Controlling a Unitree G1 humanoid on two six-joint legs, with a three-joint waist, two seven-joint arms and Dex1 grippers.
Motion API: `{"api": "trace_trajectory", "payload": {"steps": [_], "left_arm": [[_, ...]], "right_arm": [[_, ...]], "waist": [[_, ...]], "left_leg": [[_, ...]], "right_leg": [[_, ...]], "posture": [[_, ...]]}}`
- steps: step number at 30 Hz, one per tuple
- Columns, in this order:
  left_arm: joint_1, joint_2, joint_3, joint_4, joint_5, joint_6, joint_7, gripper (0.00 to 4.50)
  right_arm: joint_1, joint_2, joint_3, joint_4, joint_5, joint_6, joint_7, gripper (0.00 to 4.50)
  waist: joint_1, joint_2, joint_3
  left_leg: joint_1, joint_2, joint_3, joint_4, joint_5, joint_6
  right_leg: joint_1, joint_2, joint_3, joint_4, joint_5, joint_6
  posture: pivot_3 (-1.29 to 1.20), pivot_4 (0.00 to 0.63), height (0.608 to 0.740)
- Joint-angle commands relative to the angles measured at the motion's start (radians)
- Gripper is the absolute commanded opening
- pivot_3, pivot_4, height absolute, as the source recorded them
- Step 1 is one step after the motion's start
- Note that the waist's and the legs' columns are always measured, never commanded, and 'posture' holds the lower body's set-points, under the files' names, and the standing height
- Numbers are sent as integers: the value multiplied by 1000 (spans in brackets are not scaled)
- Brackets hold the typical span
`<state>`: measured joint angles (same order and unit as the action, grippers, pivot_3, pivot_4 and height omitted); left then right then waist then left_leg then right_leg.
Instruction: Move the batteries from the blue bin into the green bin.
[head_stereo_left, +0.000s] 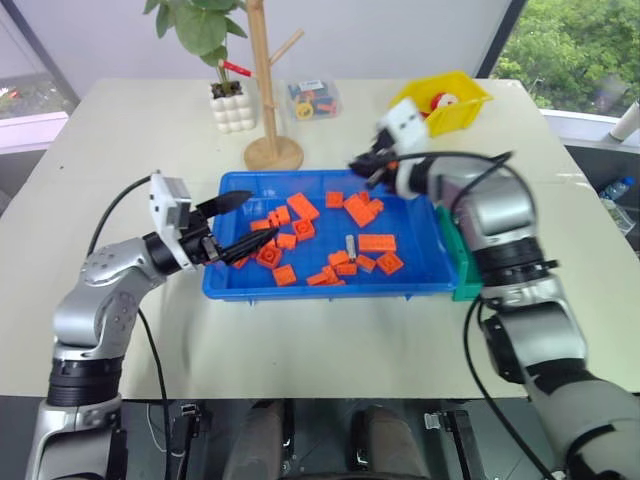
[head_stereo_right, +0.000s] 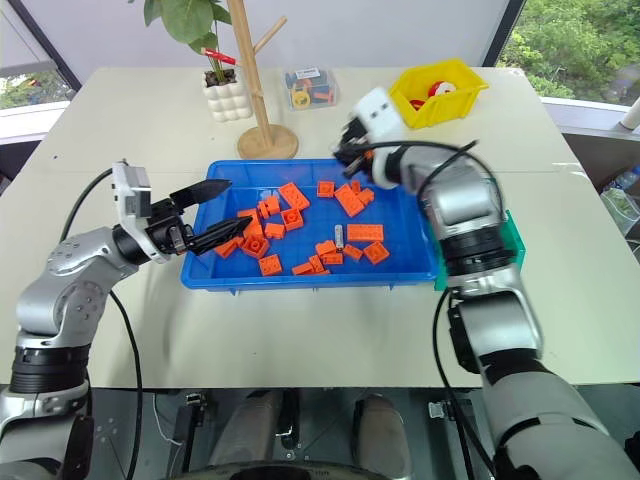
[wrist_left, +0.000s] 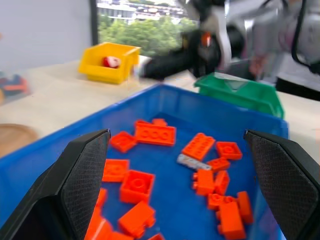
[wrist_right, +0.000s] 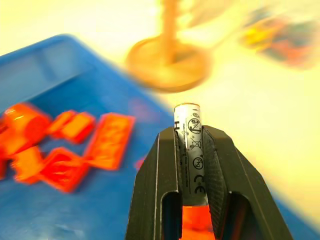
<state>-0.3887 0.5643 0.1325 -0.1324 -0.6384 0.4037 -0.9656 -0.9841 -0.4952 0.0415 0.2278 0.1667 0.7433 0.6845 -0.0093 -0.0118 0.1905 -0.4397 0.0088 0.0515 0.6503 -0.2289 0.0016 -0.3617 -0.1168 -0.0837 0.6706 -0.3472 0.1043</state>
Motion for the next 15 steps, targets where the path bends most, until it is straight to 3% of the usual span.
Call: {"api": "trace_trajectory", "payload": {"steps": [1,8,15], "left_arm": [[-46,2,-14,13,14,-35,-40,4500],[-168,-17,-64,156,47,-74,-138,4500],[-273,-49,-105,315,90,-121,-223,4500]], "right_arm": [[33,-59,-85,-127,30,81,-28,92],[203,-170,-259,-404,88,309,-101,92],[340,-202,-356,-581,129,446,-163,92]], "waist": [[-2,0,0],[-1,0,0],[1,0,0]], "left_leg": [[0,0,0,0,0,0],[0,1,1,-1,0,0],[0,0,1,0,0,0]], "right_leg": [[0,0,0,0,0,0],[0,0,0,0,0,0],[0,0,0,-1,0,0]], "posture": [[0,150,739],[0,150,739],[0,150,739]]}}
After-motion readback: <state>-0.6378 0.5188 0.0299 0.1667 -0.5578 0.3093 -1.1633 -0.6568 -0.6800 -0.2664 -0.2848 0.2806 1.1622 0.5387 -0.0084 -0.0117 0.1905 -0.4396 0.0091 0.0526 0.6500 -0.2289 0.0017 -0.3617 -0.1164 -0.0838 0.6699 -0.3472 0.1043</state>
